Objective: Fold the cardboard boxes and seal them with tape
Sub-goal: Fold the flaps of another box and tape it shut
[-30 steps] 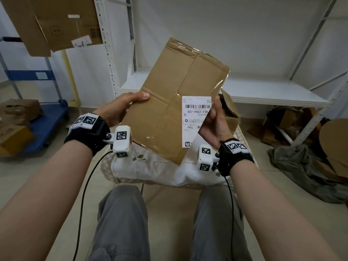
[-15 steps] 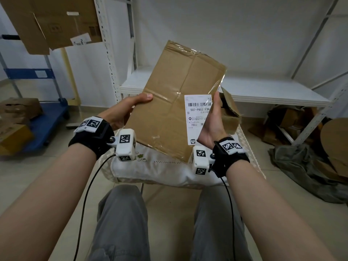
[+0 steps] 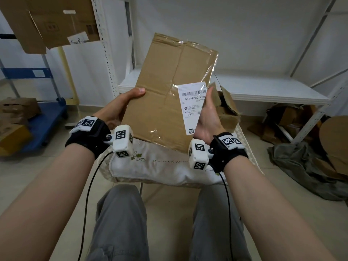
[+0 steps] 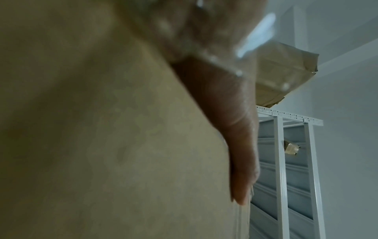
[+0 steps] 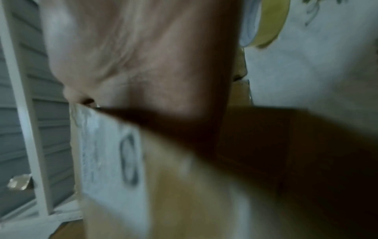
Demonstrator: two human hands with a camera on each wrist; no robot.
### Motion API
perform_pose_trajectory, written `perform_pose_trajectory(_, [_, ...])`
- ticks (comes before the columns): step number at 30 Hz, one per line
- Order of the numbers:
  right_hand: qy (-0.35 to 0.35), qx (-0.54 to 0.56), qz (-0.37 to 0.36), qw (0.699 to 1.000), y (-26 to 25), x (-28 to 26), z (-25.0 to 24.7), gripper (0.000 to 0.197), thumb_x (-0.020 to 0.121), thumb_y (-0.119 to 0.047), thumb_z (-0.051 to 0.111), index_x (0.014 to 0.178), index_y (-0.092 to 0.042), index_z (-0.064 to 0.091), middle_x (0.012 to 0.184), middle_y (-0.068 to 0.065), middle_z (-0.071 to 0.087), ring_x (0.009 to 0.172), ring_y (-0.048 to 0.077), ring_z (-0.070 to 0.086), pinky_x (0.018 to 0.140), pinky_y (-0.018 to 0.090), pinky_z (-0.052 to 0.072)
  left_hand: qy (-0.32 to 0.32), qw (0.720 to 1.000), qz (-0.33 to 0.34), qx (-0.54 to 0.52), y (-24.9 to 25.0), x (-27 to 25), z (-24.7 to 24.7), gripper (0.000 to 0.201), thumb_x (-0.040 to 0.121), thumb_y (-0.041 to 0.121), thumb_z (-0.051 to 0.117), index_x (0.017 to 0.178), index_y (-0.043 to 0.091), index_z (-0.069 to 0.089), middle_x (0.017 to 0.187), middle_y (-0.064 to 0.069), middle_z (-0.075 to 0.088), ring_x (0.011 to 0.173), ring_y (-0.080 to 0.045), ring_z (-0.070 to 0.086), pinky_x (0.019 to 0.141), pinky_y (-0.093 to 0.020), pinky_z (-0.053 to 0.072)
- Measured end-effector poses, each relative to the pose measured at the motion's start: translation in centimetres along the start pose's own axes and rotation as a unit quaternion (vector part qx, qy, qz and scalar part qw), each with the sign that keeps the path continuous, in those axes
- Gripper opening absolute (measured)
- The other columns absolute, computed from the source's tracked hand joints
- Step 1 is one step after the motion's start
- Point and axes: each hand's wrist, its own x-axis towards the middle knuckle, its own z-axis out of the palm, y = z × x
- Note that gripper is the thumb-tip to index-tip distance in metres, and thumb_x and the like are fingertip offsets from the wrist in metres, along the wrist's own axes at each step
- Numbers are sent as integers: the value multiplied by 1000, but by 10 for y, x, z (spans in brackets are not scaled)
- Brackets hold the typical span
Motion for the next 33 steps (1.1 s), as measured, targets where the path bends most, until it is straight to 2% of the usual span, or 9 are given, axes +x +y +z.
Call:
perform_pose_trajectory(2, [-12, -12, 73, 997, 1, -4, -9, 95, 87, -84, 28, 142, -11, 57, 143, 17, 57, 129, 35, 57, 114, 58, 37, 6, 1000, 4, -9, 0, -3, -6, 62, 72, 50, 79, 122, 17, 68, 112, -10, 73, 93, -27, 73, 77, -44, 59])
perform_pose_trajectory(7, [-37, -245, 195, 949, 20, -6, -28, 56, 106, -48, 36, 137, -6, 56, 122, 16, 63, 106, 33, 65, 96, 60, 52, -17, 999, 33, -16, -2, -6, -19, 86, 45, 51, 92, 120, 18, 67, 107, -10, 72, 89, -26, 73, 73, -43, 60])
perform_pose_trajectory(12, [-24, -446, 276, 851, 40, 2, -34, 47, 104, -30, 46, 136, 4, 54, 108, 15, 62, 99, 27, 71, 81, 41, 59, -31, 999, 18, -27, -8, -5, -21, 90, 49, 50, 91, 128, 17, 65, 113, -11, 71, 96, -28, 71, 78, -46, 59])
perform_pose_trajectory(15, [9, -477, 308, 823, 42, 6, -43, 34, 93, -34, 55, 107, -4, 62, 101, 11, 64, 104, 36, 73, 72, 33, 45, -38, 998, 32, -29, -10, -5, -22, 88, 43, 50, 93, 120, 17, 68, 109, -11, 72, 90, -26, 73, 74, -42, 60])
perform_pose_trajectory(19, [28, -351, 272, 896, 39, 5, -45, 23, 103, -20, 54, 115, -1, 57, 99, 15, 59, 93, 39, 69, 74, 39, 60, -44, 998, 39, -34, -13, -7, -26, 88, 41, 51, 94, 119, 18, 68, 109, -11, 72, 90, -27, 72, 73, -43, 61])
perform_pose_trajectory(22, [59, -249, 210, 944, 32, 11, -52, 37, 99, -12, 61, 130, 7, 53, 125, 23, 56, 98, 41, 69, 81, 45, 62, -52, 997, 30, -37, -16, -8, -29, 82, 44, 49, 93, 116, 18, 69, 109, -12, 73, 91, -28, 73, 74, -45, 61])
perform_pose_trajectory(25, [57, -333, 255, 906, 26, 14, -50, 56, 88, -27, 74, 132, 2, 54, 112, 19, 57, 105, 42, 71, 89, 46, 54, -46, 997, 36, -40, -21, -6, -31, 69, 50, 48, 91, 109, 17, 74, 107, -12, 73, 91, -28, 72, 76, -45, 61])
perform_pose_trajectory(28, [49, -457, 304, 834, 29, 10, -45, 36, 92, -35, 66, 104, -2, 57, 94, 13, 67, 97, 43, 73, 88, 46, 47, -25, 997, 54, -49, -25, -4, -29, 83, 47, 53, 90, 118, 16, 69, 108, -13, 72, 91, -28, 72, 75, -44, 61])
perform_pose_trajectory(33, [25, -403, 335, 851, 38, 2, -32, 21, 107, -21, 41, 114, -2, 46, 111, 34, 69, 96, 44, 69, 96, 55, 55, 0, 992, 83, -90, -21, -8, -23, 37, 95, 45, 52, 95, 22, 81, 103, -9, 74, 87, -23, 72, 72, -39, 62])
